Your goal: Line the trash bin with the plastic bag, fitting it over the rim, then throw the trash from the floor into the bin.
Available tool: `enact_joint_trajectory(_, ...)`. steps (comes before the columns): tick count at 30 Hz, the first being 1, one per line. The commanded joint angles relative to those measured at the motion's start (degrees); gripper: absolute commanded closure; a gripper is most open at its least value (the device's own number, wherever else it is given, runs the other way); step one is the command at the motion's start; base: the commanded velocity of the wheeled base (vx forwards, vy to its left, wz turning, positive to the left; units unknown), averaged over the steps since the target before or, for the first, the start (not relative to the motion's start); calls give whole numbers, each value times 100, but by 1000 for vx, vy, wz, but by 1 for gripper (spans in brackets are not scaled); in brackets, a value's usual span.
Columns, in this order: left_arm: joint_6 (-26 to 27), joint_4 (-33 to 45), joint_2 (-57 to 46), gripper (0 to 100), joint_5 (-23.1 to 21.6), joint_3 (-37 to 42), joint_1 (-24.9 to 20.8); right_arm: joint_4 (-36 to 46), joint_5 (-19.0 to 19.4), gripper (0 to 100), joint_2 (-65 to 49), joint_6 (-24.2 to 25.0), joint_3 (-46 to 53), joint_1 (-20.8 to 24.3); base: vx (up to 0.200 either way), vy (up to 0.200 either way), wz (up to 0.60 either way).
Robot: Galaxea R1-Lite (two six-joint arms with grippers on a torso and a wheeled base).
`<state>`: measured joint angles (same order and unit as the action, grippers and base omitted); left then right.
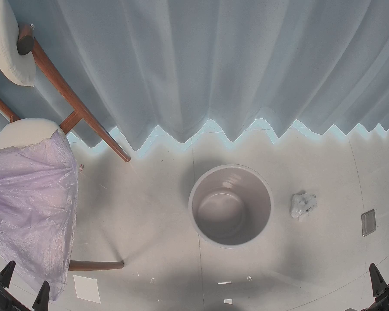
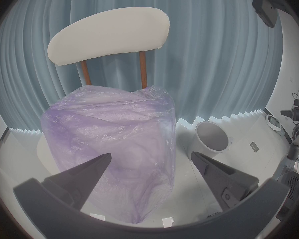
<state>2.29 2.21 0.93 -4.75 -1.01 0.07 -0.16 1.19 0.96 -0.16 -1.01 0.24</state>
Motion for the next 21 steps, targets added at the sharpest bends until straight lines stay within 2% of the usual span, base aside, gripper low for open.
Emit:
enact_joint_trajectory(1,-9,-1,-93,0,10,101,1,-2,4,0,-96,-2,101,2,0,0,0)
enact_joint_trajectory(2,-89,-730,-93,0,54,101,1,-2,4,0,-96,-2,101,2,0,0,0)
enact_joint_trajectory(6,-53,-1126,-93,0,-52,101,1,-2,4,0,-96,-2,101,2,0,0,0)
enact_joint_trajectory(8,-45,-1135,-93,0,-149,48,1,-2,4,0,-96,-2,101,2,0,0,0)
enact_joint_trajectory(11,78,-977,-84,0,-685,-189,1,-2,-5,0,-96,7,101,2,0,0,0)
enact_joint_trajectory(13,272,-695,189,0,-799,-382,10,-2,-5,0,-96,7,101,2,0,0,0)
enact_joint_trajectory(18,790,-493,892,0,-834,-874,45,-2,-5,0,-96,7,101,2,0,0,0)
enact_joint_trajectory(21,861,-502,1472,0,-843,-1331,45,-11,-5,0,-96,7,101,2,0,0,0)
